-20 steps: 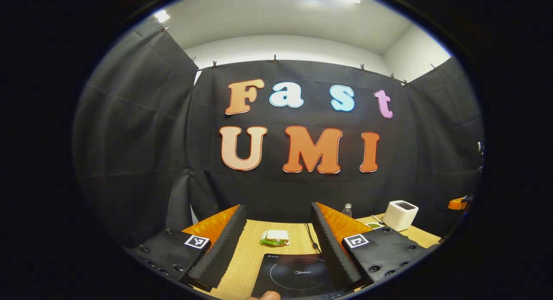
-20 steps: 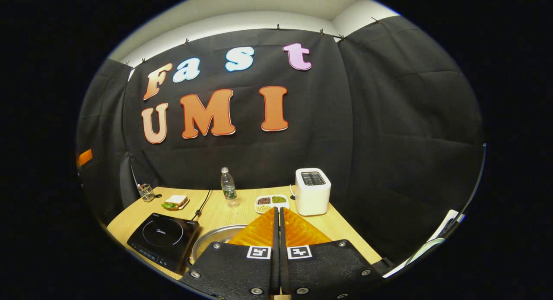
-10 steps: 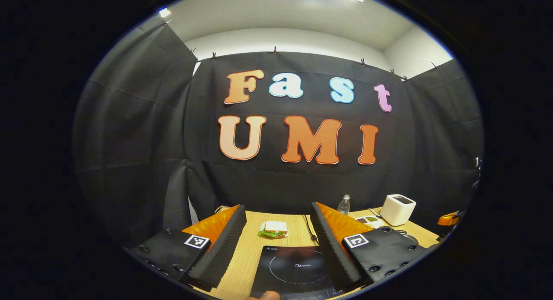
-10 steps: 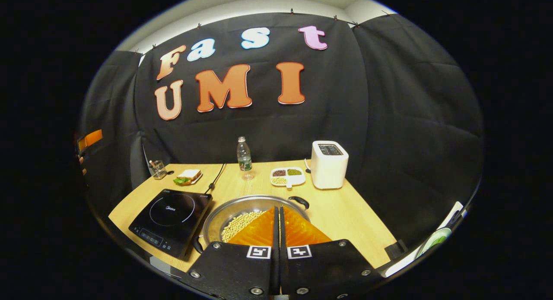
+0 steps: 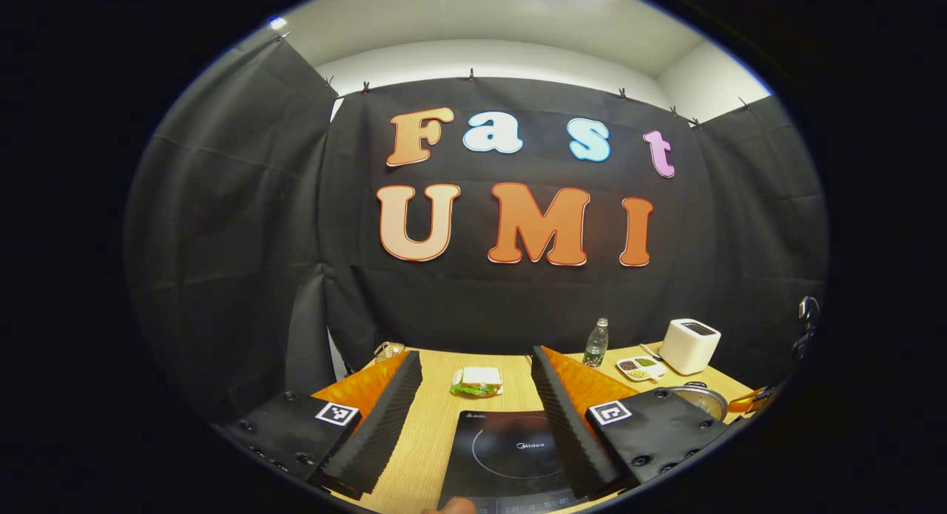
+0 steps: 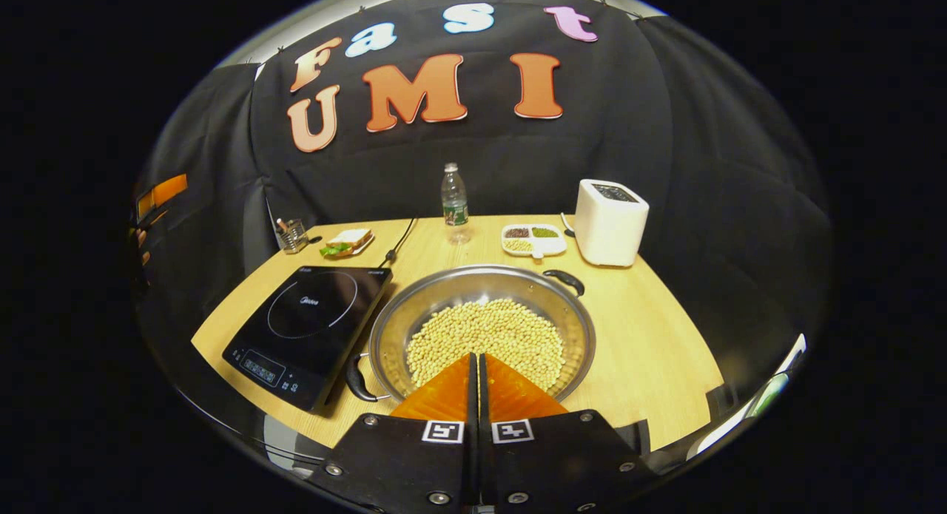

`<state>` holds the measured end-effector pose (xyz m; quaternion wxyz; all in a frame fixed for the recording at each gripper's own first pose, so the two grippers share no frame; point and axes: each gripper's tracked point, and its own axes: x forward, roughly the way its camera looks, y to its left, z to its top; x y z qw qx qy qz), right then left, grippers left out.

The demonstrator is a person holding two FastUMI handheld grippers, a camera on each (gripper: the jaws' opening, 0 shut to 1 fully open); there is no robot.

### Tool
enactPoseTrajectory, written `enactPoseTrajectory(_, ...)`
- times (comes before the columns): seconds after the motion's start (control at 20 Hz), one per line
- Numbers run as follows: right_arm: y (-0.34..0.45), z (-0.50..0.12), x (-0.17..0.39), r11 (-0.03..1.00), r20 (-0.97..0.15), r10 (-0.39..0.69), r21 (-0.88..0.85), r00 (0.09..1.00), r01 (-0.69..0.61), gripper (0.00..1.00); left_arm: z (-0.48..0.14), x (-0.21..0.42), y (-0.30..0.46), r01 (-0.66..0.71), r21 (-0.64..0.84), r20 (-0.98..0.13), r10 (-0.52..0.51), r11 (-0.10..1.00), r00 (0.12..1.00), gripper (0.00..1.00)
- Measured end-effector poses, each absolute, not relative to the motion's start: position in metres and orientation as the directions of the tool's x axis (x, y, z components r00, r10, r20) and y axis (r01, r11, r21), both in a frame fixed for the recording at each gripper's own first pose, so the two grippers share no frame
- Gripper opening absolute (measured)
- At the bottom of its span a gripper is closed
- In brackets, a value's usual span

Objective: First push the handle of the pot to place it horizontally, then grasp the pot with both hands and set it on the induction cooktop.

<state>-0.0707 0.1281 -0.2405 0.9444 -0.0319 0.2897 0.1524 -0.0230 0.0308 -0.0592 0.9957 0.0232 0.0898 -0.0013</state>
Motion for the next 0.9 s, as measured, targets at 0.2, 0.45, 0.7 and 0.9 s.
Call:
enactPoseTrajectory(0.2, 0.146, -0.263, -0.087, 0.929, -0.618, 0.309, 0.032, 0.723, -0.37, 0.0, -0.068, -0.021, 0.031, 0.012, 0.034, -0.189, -0.005, 0.999, 0.982, 0.98)
enactPoseTrajectory(0.45, 0.165, -0.284, -0.107, 0.906, -0.674, 0.346, 0.058, 0.653, -0.42, 0.0, -0.083, -0.021, 0.034, 0.016, 0.033, -0.215, -0.009, 0.999, 0.976, 0.98)
enactPoseTrajectory(0.7, 0.185, -0.295, -0.126, 0.873, -0.708, 0.382, 0.066, 0.594, -0.482, 0.0, -0.094, -0.021, 0.039, 0.012, 0.02, -0.24, -0.007, 1.0, 0.971, 0.98)
enactPoseTrajectory(0.9, 0.198, -0.312, -0.133, 0.859, -0.747, 0.39, 0.085, 0.538, -0.505, 0.0, -0.099, -0.019, 0.041, 0.022, 0.025, -0.246, -0.015, 0.999, 0.969, 0.98)
